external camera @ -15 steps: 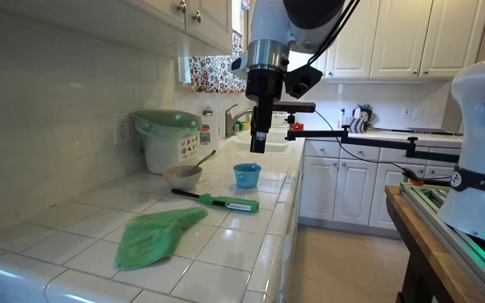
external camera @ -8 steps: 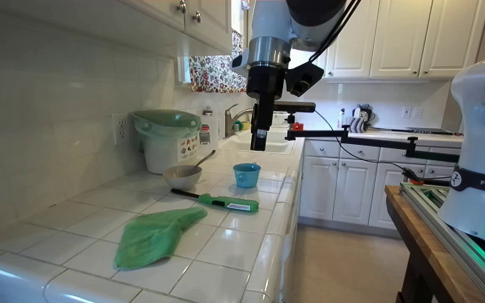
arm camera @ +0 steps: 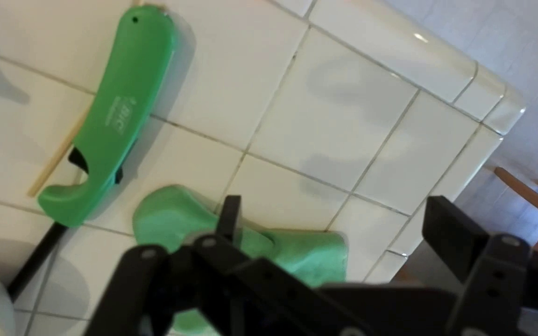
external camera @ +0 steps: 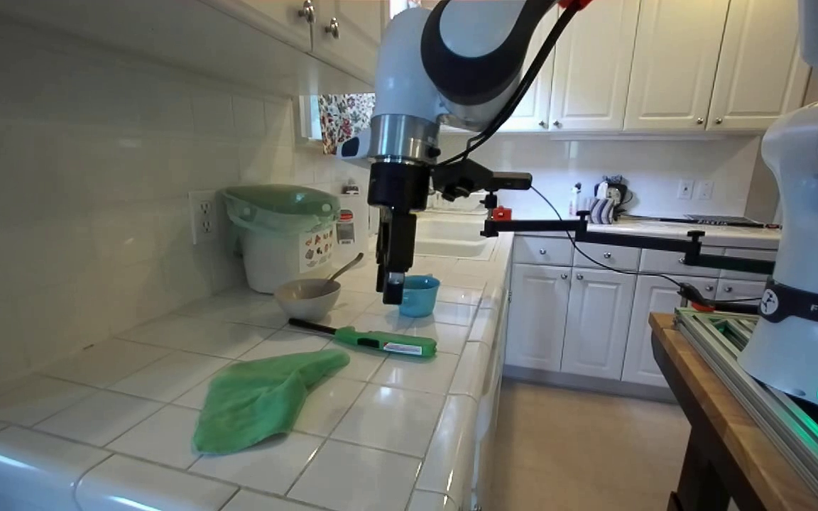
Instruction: Use the towel to wipe the green object
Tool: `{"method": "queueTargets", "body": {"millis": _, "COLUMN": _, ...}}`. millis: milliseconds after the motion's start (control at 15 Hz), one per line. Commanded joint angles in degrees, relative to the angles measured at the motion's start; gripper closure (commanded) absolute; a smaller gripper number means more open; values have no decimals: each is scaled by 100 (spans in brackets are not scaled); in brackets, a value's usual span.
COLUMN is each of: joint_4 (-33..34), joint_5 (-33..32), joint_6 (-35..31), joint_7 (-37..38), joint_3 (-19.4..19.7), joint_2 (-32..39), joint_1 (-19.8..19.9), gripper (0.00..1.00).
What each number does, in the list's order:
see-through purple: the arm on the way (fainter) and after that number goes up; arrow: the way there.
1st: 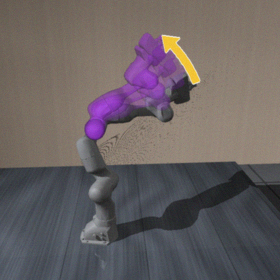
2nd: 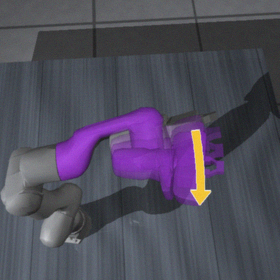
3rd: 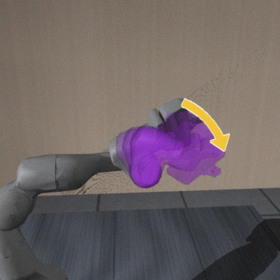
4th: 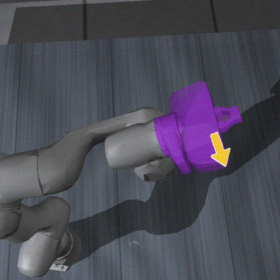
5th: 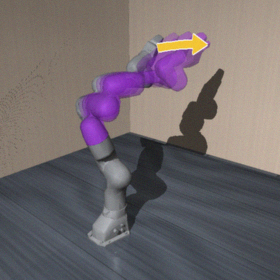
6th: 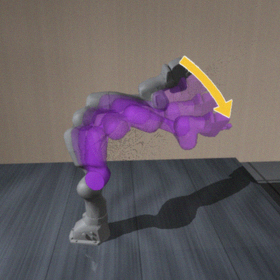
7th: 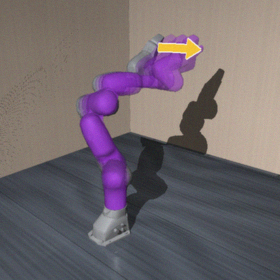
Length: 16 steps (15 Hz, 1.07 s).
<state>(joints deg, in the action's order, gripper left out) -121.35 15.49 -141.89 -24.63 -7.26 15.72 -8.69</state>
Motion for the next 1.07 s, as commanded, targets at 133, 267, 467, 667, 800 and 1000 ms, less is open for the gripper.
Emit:
{"method": "queueTargets", "body": {"millis": 133, "joint_4": 1331, "joint_5": -958, "joint_6": 180, "joint_7": -713, "joint_3": -250, "joint_2": 1177, "joint_1": 333, "gripper": 0}}
{"method": "queueTargets", "body": {"millis": 267, "joint_4": 1736, "joint_5": -1146, "joint_6": 204, "joint_7": -898, "joint_3": -359, "joint_2": 1524, "joint_1": 427, "gripper": 0}}
{"method": "queueTargets", "body": {"millis": 467, "joint_4": 2237, "joint_5": -1226, "joint_6": 172, "joint_7": -1192, "joint_3": -573, "joint_2": 1971, "joint_1": 562, "gripper": 0}}
{"method": "queueTargets", "body": {"millis": 667, "joint_4": 2562, "joint_5": -1245, "joint_6": 157, "joint_7": -1388, "joint_3": -723, "joint_2": 2292, "joint_1": 609, "gripper": 0}}
{"method": "queueTargets", "body": {"millis": 800, "joint_4": 2703, "joint_5": -1299, "joint_6": 169, "joint_7": -1439, "joint_3": -749, "joint_2": 2458, "joint_1": 586, "gripper": 0}}
{"method": "queueTargets", "body": {"millis": 1000, "joint_4": 2885, "joint_5": -1550, "joint_6": 153, "joint_7": -1352, "joint_3": -681, "joint_2": 2687, "joint_1": 461, "gripper": 0}}
